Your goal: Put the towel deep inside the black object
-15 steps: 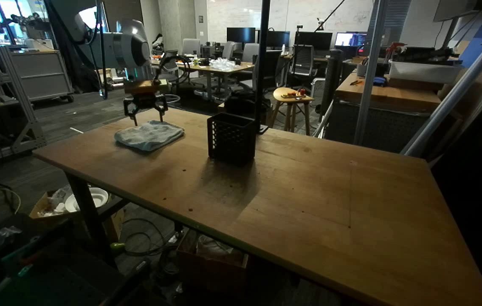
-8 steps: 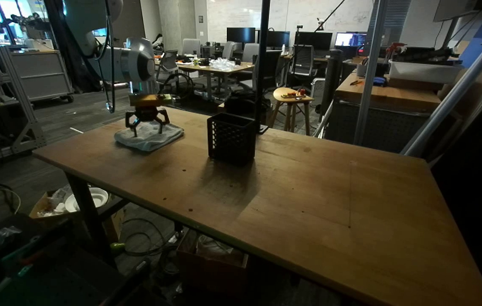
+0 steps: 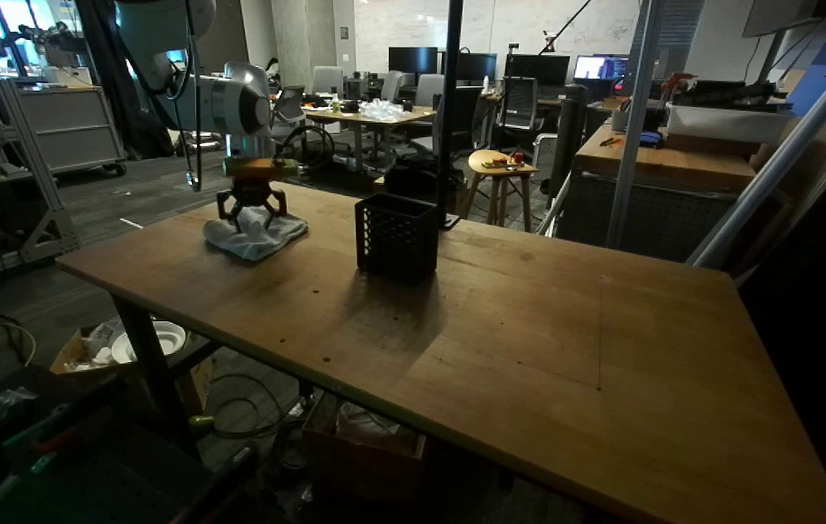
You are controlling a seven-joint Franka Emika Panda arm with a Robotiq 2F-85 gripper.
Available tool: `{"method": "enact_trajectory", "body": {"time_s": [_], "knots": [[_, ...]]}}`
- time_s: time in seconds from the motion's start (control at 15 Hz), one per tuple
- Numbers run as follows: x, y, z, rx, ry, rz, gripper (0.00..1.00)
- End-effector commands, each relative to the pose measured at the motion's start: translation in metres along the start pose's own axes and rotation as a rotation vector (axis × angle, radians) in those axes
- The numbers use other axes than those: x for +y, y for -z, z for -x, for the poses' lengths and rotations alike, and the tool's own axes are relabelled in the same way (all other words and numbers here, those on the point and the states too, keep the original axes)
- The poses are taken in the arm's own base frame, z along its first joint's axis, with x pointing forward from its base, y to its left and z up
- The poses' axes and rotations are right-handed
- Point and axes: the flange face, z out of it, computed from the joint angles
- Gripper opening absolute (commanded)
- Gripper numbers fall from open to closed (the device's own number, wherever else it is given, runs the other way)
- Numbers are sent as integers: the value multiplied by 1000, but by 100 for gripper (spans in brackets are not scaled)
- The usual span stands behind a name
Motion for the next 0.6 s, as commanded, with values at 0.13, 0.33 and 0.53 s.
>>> {"method": "enact_trajectory", "body": {"time_s": [0.13,0.33,0.53], "knots": [[4,9,-4,10,-2,-3,12],[9,34,3,16,-36,42,0],[20,76,22,30,-131,96,4]]}}
